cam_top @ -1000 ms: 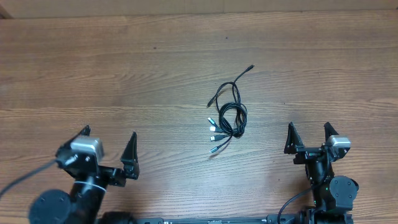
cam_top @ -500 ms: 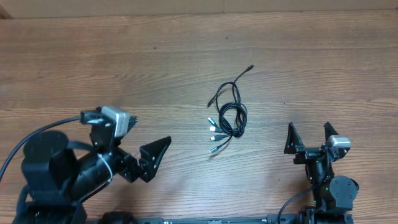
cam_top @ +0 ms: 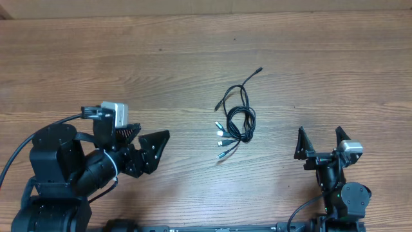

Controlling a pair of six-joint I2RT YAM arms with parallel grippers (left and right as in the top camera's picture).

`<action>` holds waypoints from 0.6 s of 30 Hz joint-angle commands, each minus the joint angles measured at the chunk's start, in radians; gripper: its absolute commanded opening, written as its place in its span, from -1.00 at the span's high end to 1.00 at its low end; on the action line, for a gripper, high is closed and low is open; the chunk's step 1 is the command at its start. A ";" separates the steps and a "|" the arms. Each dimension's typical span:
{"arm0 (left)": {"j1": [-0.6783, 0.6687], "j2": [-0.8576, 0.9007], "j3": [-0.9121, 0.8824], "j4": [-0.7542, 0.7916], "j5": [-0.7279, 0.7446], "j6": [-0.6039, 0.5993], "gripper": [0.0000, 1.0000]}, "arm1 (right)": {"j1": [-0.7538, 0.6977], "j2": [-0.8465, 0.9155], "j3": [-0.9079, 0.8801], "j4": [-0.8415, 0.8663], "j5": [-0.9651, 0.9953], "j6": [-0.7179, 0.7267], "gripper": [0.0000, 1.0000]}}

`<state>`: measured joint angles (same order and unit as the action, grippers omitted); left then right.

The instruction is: Untangle cables

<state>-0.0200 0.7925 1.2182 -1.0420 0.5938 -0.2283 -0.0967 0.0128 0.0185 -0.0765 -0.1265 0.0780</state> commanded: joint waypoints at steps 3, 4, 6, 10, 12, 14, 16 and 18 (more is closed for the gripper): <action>-0.006 0.000 0.003 -0.005 -0.028 -0.042 -0.47 | 0.001 -0.010 -0.010 0.003 -0.001 0.000 -1.00; -0.006 0.000 0.003 -0.005 -0.029 -0.042 -0.45 | 0.001 -0.010 -0.010 0.003 -0.001 0.000 -1.00; -0.006 0.000 0.003 -0.005 -0.029 -0.042 -0.34 | 0.001 -0.010 -0.010 0.003 -0.002 0.000 -1.00; -0.006 0.000 0.003 -0.011 -0.029 -0.042 -0.11 | 0.001 -0.010 -0.010 0.003 -0.001 0.000 -1.00; -0.006 0.000 0.003 -0.017 -0.029 -0.042 0.03 | 0.001 -0.010 -0.010 0.003 -0.001 0.001 -1.00; -0.006 0.000 0.003 -0.024 -0.029 -0.042 0.31 | 0.001 -0.010 -0.010 0.003 -0.001 0.000 -1.00; -0.006 0.000 0.003 -0.028 -0.029 -0.042 0.53 | 0.001 -0.010 -0.010 0.003 -0.001 0.000 -1.00; -0.006 0.000 0.003 -0.026 -0.029 -0.042 0.83 | 0.001 -0.010 -0.010 0.003 -0.001 0.000 -1.00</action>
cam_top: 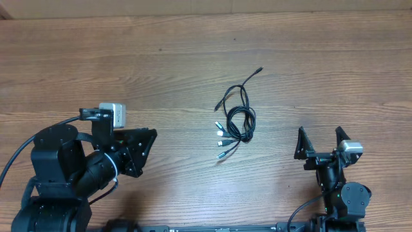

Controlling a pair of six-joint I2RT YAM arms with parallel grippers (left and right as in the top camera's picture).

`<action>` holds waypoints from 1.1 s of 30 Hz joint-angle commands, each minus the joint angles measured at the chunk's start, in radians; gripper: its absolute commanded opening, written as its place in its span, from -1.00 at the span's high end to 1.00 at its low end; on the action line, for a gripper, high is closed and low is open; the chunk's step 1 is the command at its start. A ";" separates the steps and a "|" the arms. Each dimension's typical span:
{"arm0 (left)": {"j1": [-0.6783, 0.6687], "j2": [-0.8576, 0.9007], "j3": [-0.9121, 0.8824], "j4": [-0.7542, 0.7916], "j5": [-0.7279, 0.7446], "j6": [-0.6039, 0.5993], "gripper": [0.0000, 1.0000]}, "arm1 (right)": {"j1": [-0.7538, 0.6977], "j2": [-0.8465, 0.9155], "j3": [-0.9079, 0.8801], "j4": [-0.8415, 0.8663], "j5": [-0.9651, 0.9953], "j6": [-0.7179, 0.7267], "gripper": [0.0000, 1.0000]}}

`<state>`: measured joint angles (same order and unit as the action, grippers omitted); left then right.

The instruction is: Untangle cables

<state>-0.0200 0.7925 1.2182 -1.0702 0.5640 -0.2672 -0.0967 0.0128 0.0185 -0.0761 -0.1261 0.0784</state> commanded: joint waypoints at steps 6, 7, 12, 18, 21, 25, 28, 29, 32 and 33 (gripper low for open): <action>-0.006 0.000 0.003 -0.023 0.001 -0.003 0.92 | 0.001 -0.010 -0.010 0.003 -0.002 0.000 -1.00; -0.006 0.000 0.003 -0.026 0.001 -0.003 0.91 | 0.001 -0.010 -0.010 0.003 -0.002 0.000 -1.00; -0.006 0.000 0.003 -0.039 0.001 -0.003 0.86 | 0.001 -0.010 -0.010 0.003 0.005 0.000 -1.00; -0.006 0.000 0.003 -0.043 0.001 -0.003 0.89 | 0.001 -0.010 -0.010 0.011 -0.103 0.222 -1.00; -0.006 0.000 0.003 -0.041 0.001 -0.003 0.92 | 0.001 -0.010 -0.010 0.017 -0.204 0.459 -0.99; -0.006 0.000 0.003 -0.045 0.001 -0.003 0.81 | 0.001 -0.010 -0.010 0.022 -0.425 0.735 -1.00; -0.006 0.000 0.003 -0.049 0.001 -0.003 0.68 | 0.001 -0.010 -0.010 0.019 -0.649 0.930 -1.00; -0.006 0.002 0.003 -0.048 0.001 -0.003 0.63 | 0.001 -0.010 -0.010 0.018 -0.724 0.977 -1.00; -0.006 0.005 0.003 -0.047 0.001 -0.003 0.56 | 0.001 -0.010 -0.010 0.018 -0.871 1.003 -1.00; -0.006 0.006 0.003 -0.047 0.001 -0.003 0.55 | 0.001 -0.010 -0.010 0.019 -0.890 1.003 -1.00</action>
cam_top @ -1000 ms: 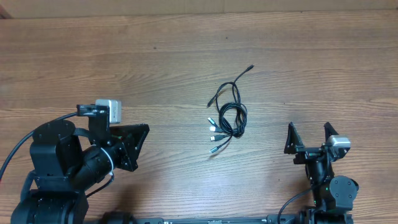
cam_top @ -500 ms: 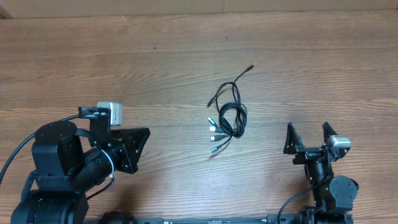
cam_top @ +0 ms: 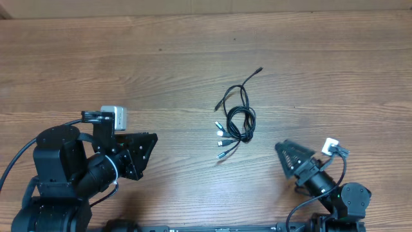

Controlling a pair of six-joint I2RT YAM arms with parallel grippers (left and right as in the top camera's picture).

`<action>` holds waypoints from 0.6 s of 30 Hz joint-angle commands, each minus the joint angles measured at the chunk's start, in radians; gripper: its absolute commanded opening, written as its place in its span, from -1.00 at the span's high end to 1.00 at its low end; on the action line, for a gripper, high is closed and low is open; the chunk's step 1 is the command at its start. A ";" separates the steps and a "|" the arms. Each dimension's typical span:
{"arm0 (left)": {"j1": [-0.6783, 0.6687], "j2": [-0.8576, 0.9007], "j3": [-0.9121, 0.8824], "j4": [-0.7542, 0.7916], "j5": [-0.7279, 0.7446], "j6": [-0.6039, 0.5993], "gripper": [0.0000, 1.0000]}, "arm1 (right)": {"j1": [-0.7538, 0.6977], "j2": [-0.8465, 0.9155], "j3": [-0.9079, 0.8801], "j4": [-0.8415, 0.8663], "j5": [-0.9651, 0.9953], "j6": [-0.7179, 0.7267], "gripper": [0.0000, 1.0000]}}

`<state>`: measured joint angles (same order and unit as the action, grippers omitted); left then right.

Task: Untangle cables
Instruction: 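Raise and swing the right gripper toward the black cable bundle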

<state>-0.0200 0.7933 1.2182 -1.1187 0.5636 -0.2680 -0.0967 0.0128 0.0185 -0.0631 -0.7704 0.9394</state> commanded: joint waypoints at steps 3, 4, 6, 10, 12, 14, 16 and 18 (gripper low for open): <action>-0.006 0.009 0.003 0.001 0.001 -0.002 0.38 | 0.001 -0.010 -0.010 0.006 -0.235 0.130 -1.00; -0.006 0.012 0.003 0.001 0.001 -0.002 0.30 | 0.001 -0.010 -0.010 0.009 -0.217 0.130 -1.00; -0.006 0.018 0.003 0.000 0.002 -0.002 -0.06 | 0.001 -0.010 -0.010 0.014 -0.208 0.088 -1.00; -0.006 0.023 0.003 -0.007 0.001 -0.002 -0.44 | 0.001 -0.010 -0.007 0.016 -0.216 0.018 -0.99; -0.006 0.026 0.003 -0.007 0.002 -0.002 -0.63 | 0.001 -0.010 0.013 0.015 -0.220 0.021 -0.99; -0.006 0.029 0.003 -0.007 0.001 -0.002 -0.86 | 0.001 -0.010 0.044 0.015 -0.219 0.021 -0.99; -0.006 0.032 0.003 -0.007 0.001 -0.002 -0.95 | 0.001 -0.010 0.082 0.007 -0.218 0.021 -0.99; -0.006 0.033 0.003 -0.007 0.001 -0.002 -0.99 | 0.001 -0.006 0.115 0.001 -0.218 0.021 -0.99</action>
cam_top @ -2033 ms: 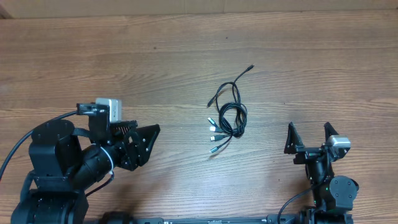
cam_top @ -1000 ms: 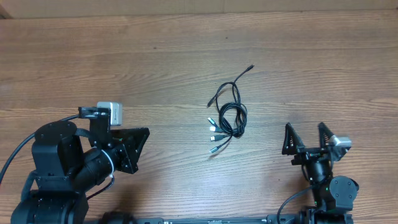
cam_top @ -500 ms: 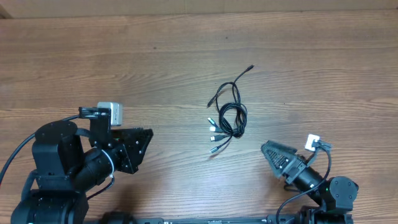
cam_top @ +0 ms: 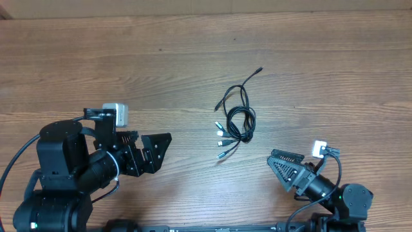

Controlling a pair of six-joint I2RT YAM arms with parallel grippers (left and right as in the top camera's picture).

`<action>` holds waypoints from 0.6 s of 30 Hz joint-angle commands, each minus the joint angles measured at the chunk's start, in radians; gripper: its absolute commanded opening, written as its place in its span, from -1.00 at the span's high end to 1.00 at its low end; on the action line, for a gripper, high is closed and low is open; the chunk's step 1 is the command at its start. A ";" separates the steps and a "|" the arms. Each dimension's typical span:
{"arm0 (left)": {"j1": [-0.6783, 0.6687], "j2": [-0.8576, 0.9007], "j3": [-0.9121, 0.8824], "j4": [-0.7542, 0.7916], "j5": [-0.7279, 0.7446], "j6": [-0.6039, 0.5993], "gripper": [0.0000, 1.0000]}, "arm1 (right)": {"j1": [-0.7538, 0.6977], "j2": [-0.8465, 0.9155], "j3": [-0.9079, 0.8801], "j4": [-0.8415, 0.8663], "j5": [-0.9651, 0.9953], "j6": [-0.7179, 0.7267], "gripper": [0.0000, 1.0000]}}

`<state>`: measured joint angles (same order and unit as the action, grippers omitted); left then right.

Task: Untangle cables
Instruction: 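Raise and swing the right gripper toward the black cable bundle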

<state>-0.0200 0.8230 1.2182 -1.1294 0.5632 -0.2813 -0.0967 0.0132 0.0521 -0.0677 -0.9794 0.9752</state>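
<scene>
The black cables lie in one tangled bundle at the table's middle. Their silver plugs fan out at the lower left, and one loose end reaches up and right. My left gripper hovers low at the left, pointing right toward the bundle and well short of it. Low at the right, my right gripper is turned on its side and points left, below and right of the plugs. Both are seen side-on, so the gap between their fingers is hidden. Neither touches the cables.
The cables rest on a wooden table. The bulky black left arm base fills the lower left corner, and the right arm base sits at the lower right edge.
My left gripper has shifted right, closer to the bundle. The right gripper has moved a little further left and down. The cables lie as they did.
First my left gripper pointed right and the right gripper stood open, pointing up the table. The left one then drew back to the left. Later the right gripper was rolled on its side, pointing left. Now both have come nearer the untouched bundle.
</scene>
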 commanded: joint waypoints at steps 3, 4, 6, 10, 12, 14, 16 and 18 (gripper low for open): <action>-0.006 0.007 0.003 0.003 0.002 0.011 -0.99 | 0.001 0.025 0.139 0.005 -0.011 0.002 -0.99; -0.006 0.009 0.003 0.004 0.002 0.011 -0.99 | 0.001 0.035 0.152 0.005 -0.012 0.001 -0.99; -0.006 0.013 0.003 0.003 0.002 0.011 -0.98 | 0.001 0.075 0.196 0.004 -0.017 0.000 -0.99; -0.006 0.014 0.003 0.003 0.002 0.012 -0.99 | 0.001 0.176 0.291 -0.028 -0.017 -0.008 -0.99; -0.006 0.014 0.003 0.003 0.002 0.012 -0.99 | 0.001 0.241 0.342 -0.053 -0.017 -0.022 -0.99; -0.006 0.014 0.003 0.003 0.002 0.012 -0.99 | 0.001 0.312 0.395 -0.081 -0.016 -0.060 -0.99; -0.006 0.014 0.003 0.003 0.002 0.012 -0.99 | 0.001 0.378 0.447 -0.127 -0.013 -0.109 -0.99; -0.006 0.014 0.003 0.003 0.002 0.012 -0.98 | 0.001 0.447 0.508 -0.189 -0.012 -0.197 -0.99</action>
<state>-0.0200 0.8364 1.2182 -1.1297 0.5636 -0.2813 -0.0967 0.3927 0.4789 -0.2192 -0.9901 0.9012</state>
